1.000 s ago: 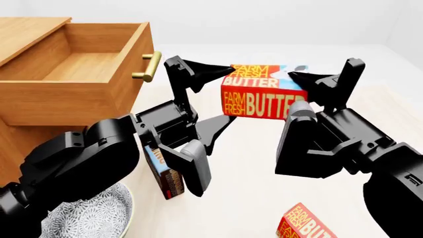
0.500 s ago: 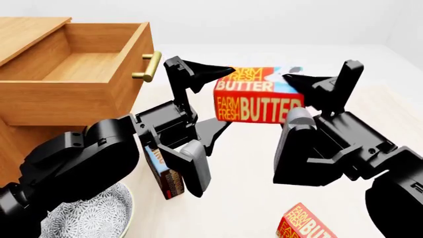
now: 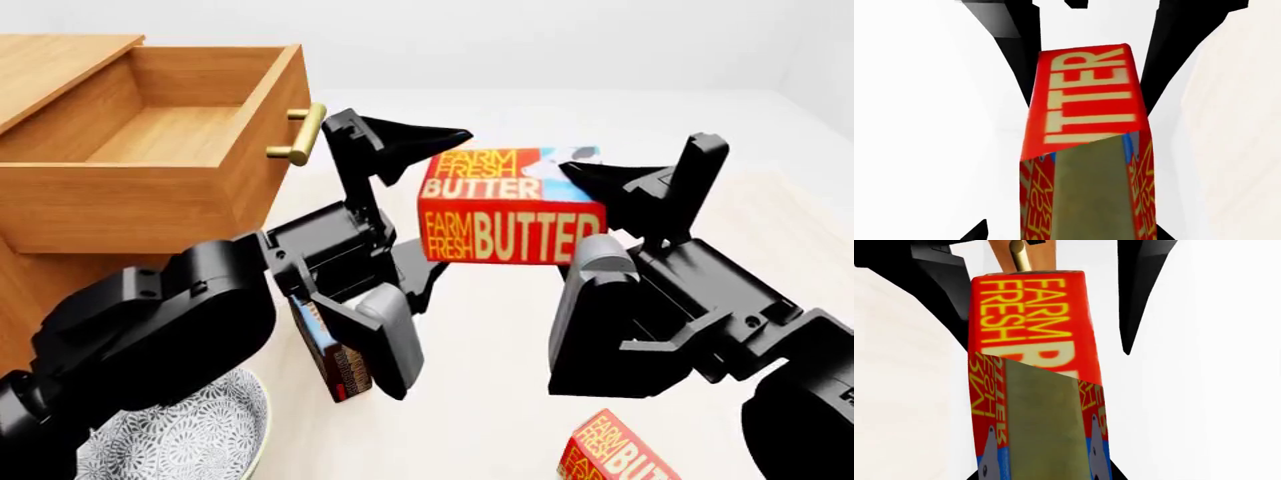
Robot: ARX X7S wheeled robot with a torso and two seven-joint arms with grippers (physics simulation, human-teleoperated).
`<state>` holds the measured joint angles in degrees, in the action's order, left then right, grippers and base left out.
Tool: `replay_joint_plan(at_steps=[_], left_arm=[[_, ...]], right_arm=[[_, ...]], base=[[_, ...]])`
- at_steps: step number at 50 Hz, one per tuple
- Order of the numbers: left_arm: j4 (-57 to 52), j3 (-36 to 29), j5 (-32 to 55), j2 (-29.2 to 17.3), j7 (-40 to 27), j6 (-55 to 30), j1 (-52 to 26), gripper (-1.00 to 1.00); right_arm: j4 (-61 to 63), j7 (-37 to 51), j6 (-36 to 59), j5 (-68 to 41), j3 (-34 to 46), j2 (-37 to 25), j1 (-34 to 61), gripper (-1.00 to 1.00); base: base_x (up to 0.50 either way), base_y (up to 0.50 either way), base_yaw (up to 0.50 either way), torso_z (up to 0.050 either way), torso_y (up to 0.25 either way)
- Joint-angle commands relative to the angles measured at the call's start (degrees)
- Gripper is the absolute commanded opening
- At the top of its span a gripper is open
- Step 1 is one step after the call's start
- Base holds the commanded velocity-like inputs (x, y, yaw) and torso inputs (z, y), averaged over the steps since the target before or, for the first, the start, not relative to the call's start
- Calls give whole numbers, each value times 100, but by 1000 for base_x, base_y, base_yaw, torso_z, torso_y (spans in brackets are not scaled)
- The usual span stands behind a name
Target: Put the butter at the front in the top drawer of the cabinet and close it.
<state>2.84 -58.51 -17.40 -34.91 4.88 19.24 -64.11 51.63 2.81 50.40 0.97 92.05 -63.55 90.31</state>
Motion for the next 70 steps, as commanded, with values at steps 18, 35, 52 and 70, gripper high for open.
replay_joint_plan(at_steps=[18, 35, 52, 70], left_arm=[[-287, 44, 33, -85, -124, 127, 87, 100], [-333, -4, 241, -104, -14, 241, 118, -100], [-529, 117, 251, -111, -140, 99, 146, -100], [-1157, 238, 439, -455, -60, -102, 283, -100]], right_arm=[[-170, -19, -57, 406, -287, 82, 156, -100], [-145, -13, -110, 327, -378, 97, 124, -100], [-13, 41, -107, 321, -408, 30, 44, -100], [5, 623, -160, 112, -624, -298, -293, 100]], base=[[0, 0, 0, 1, 1], [0, 0, 0, 1, 1], [0, 0, 0, 0, 1], [0, 0, 0, 1, 1]])
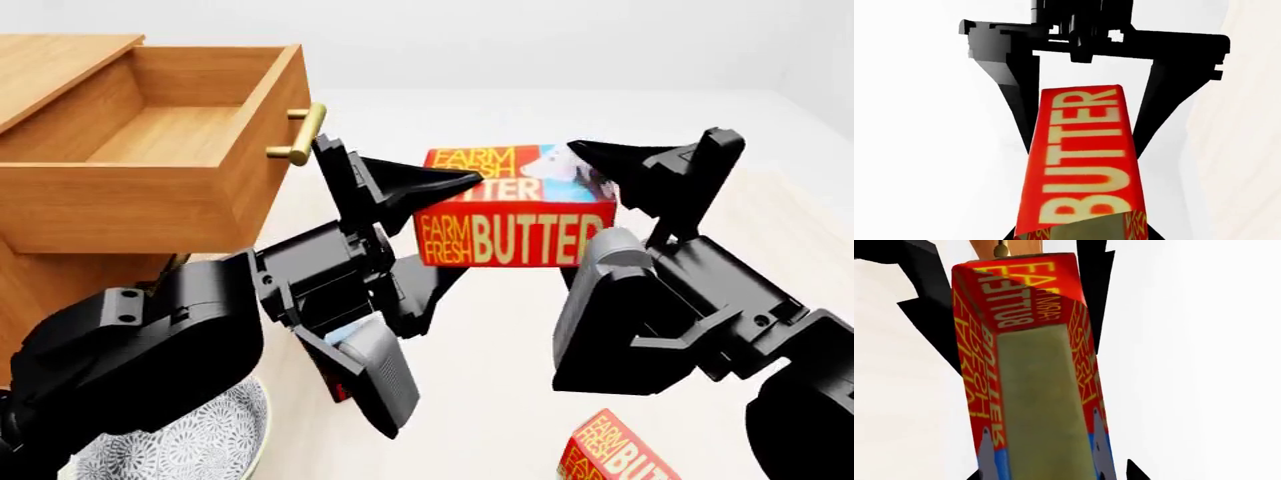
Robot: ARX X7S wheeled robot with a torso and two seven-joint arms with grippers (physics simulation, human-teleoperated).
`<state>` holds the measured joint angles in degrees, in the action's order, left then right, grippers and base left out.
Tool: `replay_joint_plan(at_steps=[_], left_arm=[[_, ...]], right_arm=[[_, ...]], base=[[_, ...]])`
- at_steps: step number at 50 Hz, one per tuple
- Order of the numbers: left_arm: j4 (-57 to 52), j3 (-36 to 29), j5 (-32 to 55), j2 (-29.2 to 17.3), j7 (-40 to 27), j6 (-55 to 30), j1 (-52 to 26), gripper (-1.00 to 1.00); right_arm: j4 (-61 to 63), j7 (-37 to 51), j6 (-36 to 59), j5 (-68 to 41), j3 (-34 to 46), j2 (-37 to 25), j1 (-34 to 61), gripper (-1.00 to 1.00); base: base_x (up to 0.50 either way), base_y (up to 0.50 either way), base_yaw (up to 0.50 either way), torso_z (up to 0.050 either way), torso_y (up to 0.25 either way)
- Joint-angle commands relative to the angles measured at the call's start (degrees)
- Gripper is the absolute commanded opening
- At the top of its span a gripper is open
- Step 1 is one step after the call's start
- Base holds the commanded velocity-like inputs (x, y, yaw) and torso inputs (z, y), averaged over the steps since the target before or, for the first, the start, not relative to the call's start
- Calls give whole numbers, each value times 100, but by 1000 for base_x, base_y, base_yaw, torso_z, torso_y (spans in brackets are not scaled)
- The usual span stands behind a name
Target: Put the butter at the front in the top drawer of the cabinet and close it.
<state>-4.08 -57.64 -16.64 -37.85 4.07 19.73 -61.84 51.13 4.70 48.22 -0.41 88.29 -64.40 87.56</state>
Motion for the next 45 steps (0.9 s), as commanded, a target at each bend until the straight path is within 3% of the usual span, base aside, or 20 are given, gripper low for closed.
replay_joint_plan(at_steps=[1, 14, 28, 34, 41, 45], left_arm=[[-506, 166, 381, -191, 28, -190, 67, -100], [-1145, 374, 590, -521, 188, -1018, 170, -100], [-2383, 803, 1052, -667, 424, -3014, 187, -100], [-3248, 1329, 1991, -493, 517, -4642, 142, -100], [-4079, 2352, 3605, 6, 343, -6755, -5, -100], [-4356, 2687, 4088, 225, 190, -7537, -125, -100]], right_arm=[[75, 483, 82, 214, -273, -255, -47, 100], [161, 943, 198, -87, -458, -773, -314, 100], [169, 1196, 394, -340, -584, -881, -460, 100], [149, 1330, 764, -667, -663, -734, -606, 100], [28, 2215, 843, -2172, -1547, -508, -1043, 100], [28, 2472, 857, -2567, -1793, -403, -1141, 100]], base=[[0, 0, 0, 0, 10], [0, 0, 0, 1, 1], [0, 0, 0, 1, 1], [0, 0, 0, 0, 2], [0, 0, 0, 0, 1], [0, 0, 0, 0, 0]])
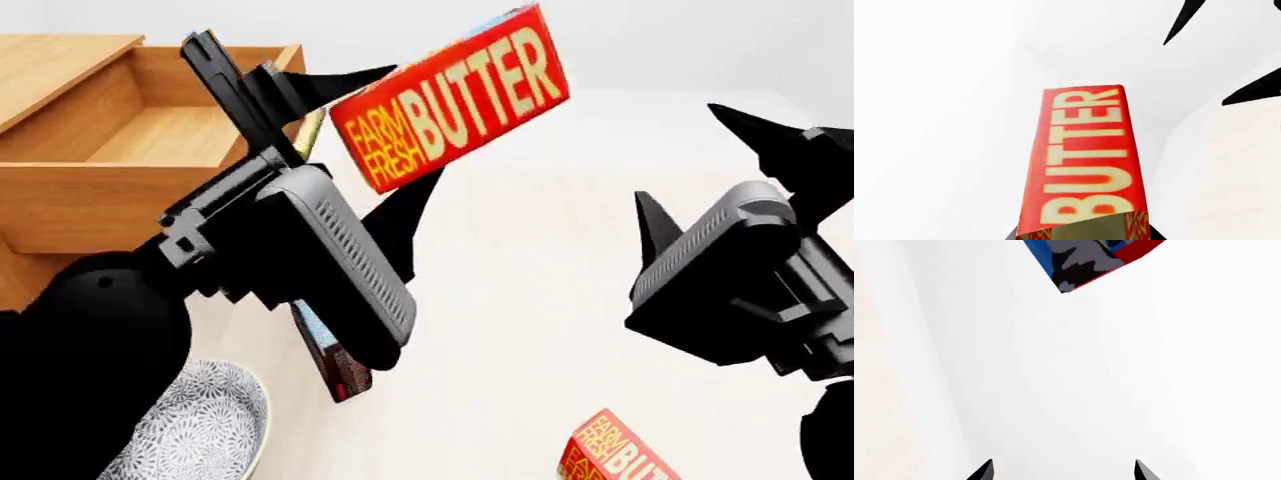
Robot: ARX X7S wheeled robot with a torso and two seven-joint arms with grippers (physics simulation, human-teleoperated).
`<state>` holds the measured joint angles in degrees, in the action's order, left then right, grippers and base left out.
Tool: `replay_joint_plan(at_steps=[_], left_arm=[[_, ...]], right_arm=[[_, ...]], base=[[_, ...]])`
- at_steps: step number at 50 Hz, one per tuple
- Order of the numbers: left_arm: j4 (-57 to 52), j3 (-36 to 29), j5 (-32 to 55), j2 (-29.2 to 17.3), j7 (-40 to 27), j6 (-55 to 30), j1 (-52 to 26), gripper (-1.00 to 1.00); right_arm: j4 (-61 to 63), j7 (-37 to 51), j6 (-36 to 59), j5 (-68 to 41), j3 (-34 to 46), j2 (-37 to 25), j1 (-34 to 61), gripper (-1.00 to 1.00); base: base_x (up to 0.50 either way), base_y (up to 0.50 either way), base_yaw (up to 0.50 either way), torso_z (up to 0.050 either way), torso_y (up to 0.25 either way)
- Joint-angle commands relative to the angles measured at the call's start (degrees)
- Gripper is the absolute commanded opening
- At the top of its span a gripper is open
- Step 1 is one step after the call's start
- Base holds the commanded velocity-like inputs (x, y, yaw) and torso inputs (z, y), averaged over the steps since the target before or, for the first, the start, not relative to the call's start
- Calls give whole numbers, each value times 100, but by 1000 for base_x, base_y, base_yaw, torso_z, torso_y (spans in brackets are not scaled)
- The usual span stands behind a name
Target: Put the butter at the front in the top drawer of the cabinet and close it.
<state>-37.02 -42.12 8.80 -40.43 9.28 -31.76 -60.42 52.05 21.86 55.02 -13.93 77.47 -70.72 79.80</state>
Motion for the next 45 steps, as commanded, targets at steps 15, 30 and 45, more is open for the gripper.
replay_joint_plan(at_steps=[15, 30, 45], left_arm=[[289, 3613, 6511, 1656, -4328, -5802, -1525, -100], [1687, 3233, 7995, 1242, -5892, -5701, -2160, -100], [3247, 2305, 8054, 859, -6227, -5562, -3124, -100]], right_arm=[[-671, 2563, -823, -4466, -2498, 249, -1114, 100], [-919, 3162, -2427, -5689, -3015, 10, -1895, 100], [-913, 3272, -2920, -6239, -3216, 60, -1998, 100]], base=[[0, 0, 0, 1, 1], [0, 0, 0, 1, 1], [0, 0, 0, 0, 1]])
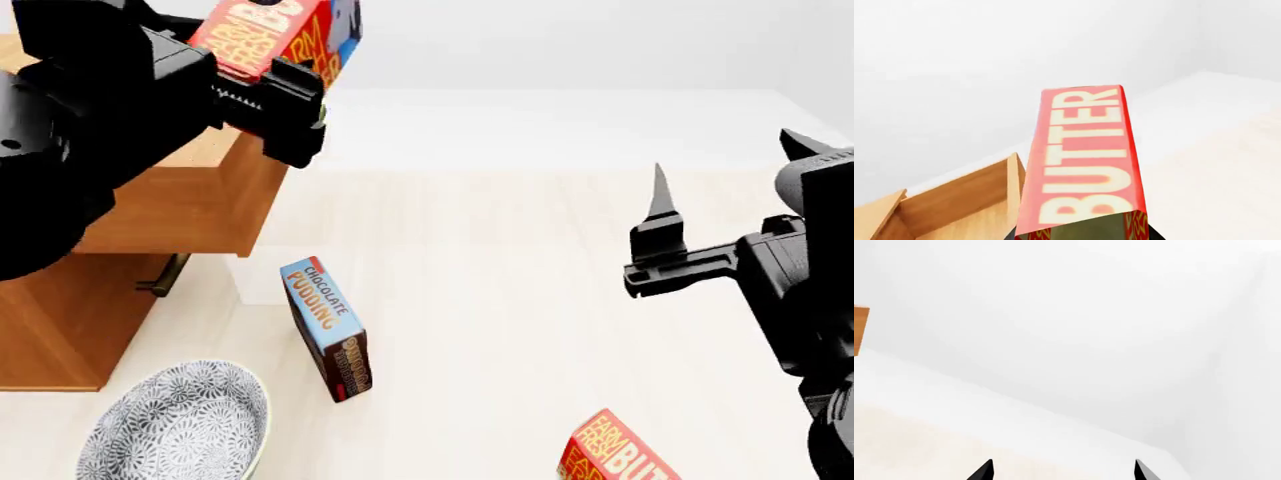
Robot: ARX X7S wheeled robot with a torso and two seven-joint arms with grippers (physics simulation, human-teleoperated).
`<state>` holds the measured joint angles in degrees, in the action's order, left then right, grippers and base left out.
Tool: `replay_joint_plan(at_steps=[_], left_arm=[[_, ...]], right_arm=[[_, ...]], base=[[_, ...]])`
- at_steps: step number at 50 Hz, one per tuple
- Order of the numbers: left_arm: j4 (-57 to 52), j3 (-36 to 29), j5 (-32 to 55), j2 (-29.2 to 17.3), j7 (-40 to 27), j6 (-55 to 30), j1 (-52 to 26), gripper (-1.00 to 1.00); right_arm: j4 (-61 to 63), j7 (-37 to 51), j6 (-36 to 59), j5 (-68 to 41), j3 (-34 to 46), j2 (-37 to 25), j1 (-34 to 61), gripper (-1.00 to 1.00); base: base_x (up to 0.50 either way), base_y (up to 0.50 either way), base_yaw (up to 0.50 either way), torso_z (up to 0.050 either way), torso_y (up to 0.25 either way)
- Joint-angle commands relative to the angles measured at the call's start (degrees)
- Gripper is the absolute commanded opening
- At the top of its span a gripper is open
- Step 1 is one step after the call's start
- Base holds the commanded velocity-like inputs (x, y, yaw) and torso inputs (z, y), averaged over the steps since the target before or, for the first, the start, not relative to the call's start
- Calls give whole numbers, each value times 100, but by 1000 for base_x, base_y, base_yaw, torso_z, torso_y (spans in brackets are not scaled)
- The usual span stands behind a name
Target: Put the butter at the front in the top drawer of the cabinet and close it.
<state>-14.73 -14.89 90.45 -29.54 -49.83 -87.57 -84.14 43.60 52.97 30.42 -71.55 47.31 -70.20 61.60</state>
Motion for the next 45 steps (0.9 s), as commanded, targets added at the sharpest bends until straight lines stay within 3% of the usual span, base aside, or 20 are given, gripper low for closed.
replay_joint_plan(at_steps=[1, 7, 18, 24, 30, 37, 45], left_arm=[[1329, -424, -22, -210, -476, 13, -840, -100], [2275, -880, -464, -193, -163, -7, -1398, -100], [4231, -2294, -2104, 136, 1463, 519, -2738, -100], [6198, -3149, -3160, 693, 2585, 1286, -3507, -100], [8827, -3849, -4154, 1629, 3814, 2563, -4129, -100], [8970, -2748, -5123, 1697, 3475, 2899, -3815, -100], [8971, -276, -7180, 1844, 3007, 3093, -3341, -100]], right_arm=[[-68, 158, -482, -474, -203, 6, -192, 100], [-81, 127, -555, -380, -187, -9, -285, 100], [-85, -48, -705, -179, -170, -51, -425, 100], [-125, -128, -753, -108, -166, -64, -471, 100], [-140, -232, -838, 40, -125, -33, -571, 100], [-207, -326, -984, 141, -98, -16, -706, 100], [-212, -450, -1129, 281, -65, 1, -839, 100]], base=[[0, 0, 0, 10, 0], [0, 0, 0, 0, 2], [0, 0, 0, 0, 2], [0, 0, 0, 2, 2], [0, 0, 0, 0, 2], [0, 0, 0, 0, 1], [0, 0, 0, 0, 1]])
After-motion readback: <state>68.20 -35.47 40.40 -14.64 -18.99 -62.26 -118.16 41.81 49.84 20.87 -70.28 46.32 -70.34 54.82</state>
